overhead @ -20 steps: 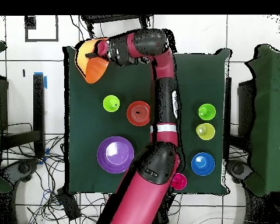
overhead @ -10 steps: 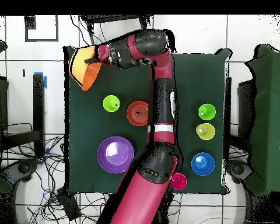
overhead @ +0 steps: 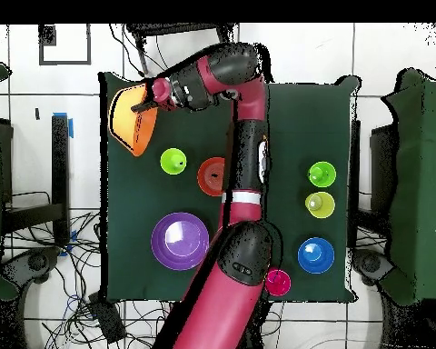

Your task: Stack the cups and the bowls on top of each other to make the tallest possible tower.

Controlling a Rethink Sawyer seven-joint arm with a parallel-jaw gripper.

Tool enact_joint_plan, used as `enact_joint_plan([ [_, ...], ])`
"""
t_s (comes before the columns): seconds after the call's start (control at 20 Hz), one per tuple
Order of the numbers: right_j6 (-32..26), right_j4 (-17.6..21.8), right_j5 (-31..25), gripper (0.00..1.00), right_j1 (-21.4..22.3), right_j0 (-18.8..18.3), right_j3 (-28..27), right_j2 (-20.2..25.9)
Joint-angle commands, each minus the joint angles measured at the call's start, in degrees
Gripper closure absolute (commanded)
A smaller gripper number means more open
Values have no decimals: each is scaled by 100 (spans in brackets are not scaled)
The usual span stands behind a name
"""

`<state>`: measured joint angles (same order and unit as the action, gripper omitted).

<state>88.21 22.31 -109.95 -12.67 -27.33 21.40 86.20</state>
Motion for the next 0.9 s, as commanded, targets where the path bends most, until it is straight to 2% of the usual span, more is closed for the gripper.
enact_joint_plan([
  [0.05, -1311, 1474, -1002, 100, -161, -66, -818, 1459],
  [0.3, -2088, 3343, -1521, 100, -292, -97, -1367, 2926],
  [0.4, -2469, 4207, -1641, 100, -302, -110, -1607, 3557],
  [0.75, -3601, 6845, -1860, 100, -300, -156, -2305, 5532],
  [0.9, -3996, 7761, -1907, 100, -299, -198, -2522, 6206],
])
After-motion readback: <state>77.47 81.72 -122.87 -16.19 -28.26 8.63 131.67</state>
